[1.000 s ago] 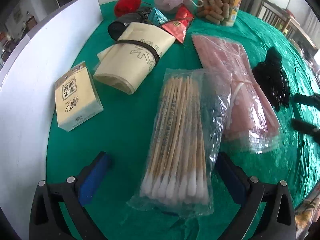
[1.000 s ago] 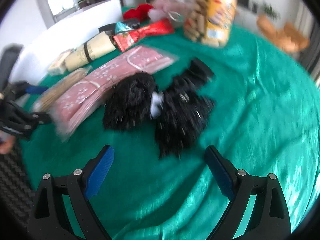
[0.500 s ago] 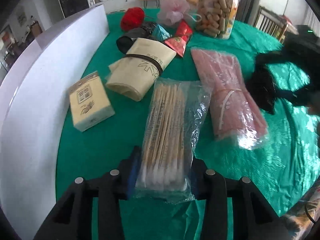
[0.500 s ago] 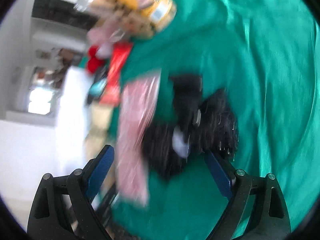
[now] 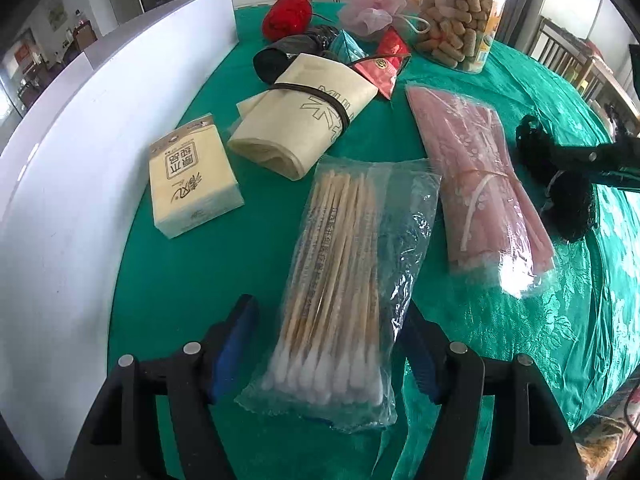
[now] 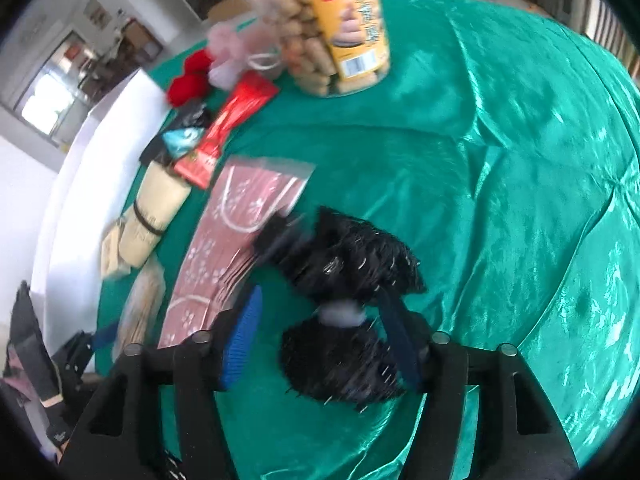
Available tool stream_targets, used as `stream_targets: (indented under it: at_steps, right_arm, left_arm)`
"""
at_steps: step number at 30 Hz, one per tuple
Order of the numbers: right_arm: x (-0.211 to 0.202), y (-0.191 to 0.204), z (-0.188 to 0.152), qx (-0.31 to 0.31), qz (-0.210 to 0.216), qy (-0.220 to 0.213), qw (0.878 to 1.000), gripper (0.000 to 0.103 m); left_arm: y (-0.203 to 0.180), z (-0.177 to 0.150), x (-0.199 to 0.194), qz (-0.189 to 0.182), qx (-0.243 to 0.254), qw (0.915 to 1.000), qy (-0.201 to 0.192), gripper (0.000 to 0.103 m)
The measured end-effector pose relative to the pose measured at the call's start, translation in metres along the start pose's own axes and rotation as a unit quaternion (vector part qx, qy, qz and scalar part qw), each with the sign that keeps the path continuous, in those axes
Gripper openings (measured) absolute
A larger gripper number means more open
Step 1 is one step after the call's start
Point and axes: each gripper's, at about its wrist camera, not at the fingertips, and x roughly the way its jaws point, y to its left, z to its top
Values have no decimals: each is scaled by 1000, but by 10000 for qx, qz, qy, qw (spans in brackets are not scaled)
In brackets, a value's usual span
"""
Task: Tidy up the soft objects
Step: 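Grasp the black lace bow with the right tool while the left tool lifts the swab bag, then carry both items over the white box and open both tools to drop them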
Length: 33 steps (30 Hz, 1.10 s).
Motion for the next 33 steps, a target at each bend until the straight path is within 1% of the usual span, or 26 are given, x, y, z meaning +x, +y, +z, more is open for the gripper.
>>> stream_targets:
  at_steps: [2, 4, 5, 6, 7, 8, 9, 10, 12, 14, 15, 17, 19, 20, 23, 24, 25, 26, 27, 28, 29, 30, 31, 32, 33]
  right_arm:
    - [14, 11, 0, -244, -257, 204, 9992, 70]
    - [26, 19, -4, -492, -432, 379, 9971, 70]
    - [28, 21, -6, -605, -514, 355, 9962, 66]
    - [29, 22, -9, -716, -650, 274, 9949, 60]
    - [28, 18, -11, -701, -664, 254, 9950, 38]
    - [25, 14, -12, -612, -579, 231, 9962, 38]
    - [17, 8, -14, -483, -488, 151, 9975, 38]
    - [11, 6, -14, -469, -488, 79, 9977, 37]
    - [-14, 6, -16, -584, -494, -214, 9968, 37]
    - [-33, 12, -16, -666, -375, -376, 9964, 37]
    - [-45, 19, -15, -723, -240, -476, 9960, 37]
    - [-63, 42, -10, -858, 88, -629, 9943, 37]
    - [-80, 80, -5, -1071, 540, -793, 9896, 37]
    - [-85, 94, -6, -1154, 697, -836, 9873, 38]
    - [-101, 165, 2, -1536, 1385, -931, 9739, 38]
    - [-104, 198, 5, -1724, 1672, -927, 9663, 38]
    - [-104, 219, 6, -1828, 1817, -913, 9619, 38]
    - [-103, 251, 9, -1982, 2029, -877, 9549, 38]
    - [-101, 271, 10, -2085, 2133, -853, 9507, 38]
    - [-96, 300, 11, -2224, 2257, -829, 9448, 38]
    - [-94, 313, 8, -2276, 2328, -811, 9420, 43]
    - [-85, 333, 9, -2309, 2451, -748, 9386, 46]
    - [-74, 350, 10, -2337, 2589, -635, 9351, 58]
    - [-66, 360, 8, -2357, 2635, -551, 9338, 72]
    - [-55, 369, 8, -2375, 2549, -472, 9362, 72]
  left_arm:
    - [3, 0, -2, 48, -68, 10000, -25, 70]
    - [8, 0, -3, 45, -183, 9998, -47, 70]
    - [12, -2, -4, 18, -247, 9997, -71, 68]
    - [16, -3, -6, -62, -325, 9994, -96, 63]
    - [19, -3, -7, -115, -368, 9992, -132, 44]
    - [22, -4, -9, -194, -419, 9988, -186, 38]
    - [25, -4, -12, -277, -470, 9981, -267, 36]
    - [28, -5, -17, -316, -525, 9974, -367, 34]
    - [35, -8, -31, -480, -703, 9944, -624, 34]
    - [42, -11, -44, -655, -900, 9906, -793, 33]
    - [48, -13, -56, -787, -1042, 9871, -928, 33]
    - [59, -13, -77, -926, -1235, 9812, -1155, 34]
    - [73, -10, -99, -999, -1432, 9745, -1412, 34]
    - [88, -10, -117, -950, -1542, 9704, -1597, 34]
    - [135, -12, -156, -547, -1779, 9631, -1944, 34]
    - [154, -13, -166, -361, -1887, 9603, -2022, 34]
    - [171, -15, -172, -184, -1983, 9581, -2058, 34]
    - [190, -17, -177, 0, -2111, 9556, -2055, 34]
    - [210, -20, -181, 129, -2236, 9529, -2045, 34]
    - [224, -23, -181, 249, -2327, 9507, -2035, 35]
    - [236, -26, -180, 429, -2426, 9482, -2004, 42]
    - [253, -30, -178, 699, -2554, 9451, -1917, 49]
    - [264, -34, -175, 858, -2628, 9430, -1851, 70]
    - [274, -38, -171, 992, -2702, 9408, -1793, 86]
    - [282, -44, -169, 1089, -2753, 9387, -1766, 87]
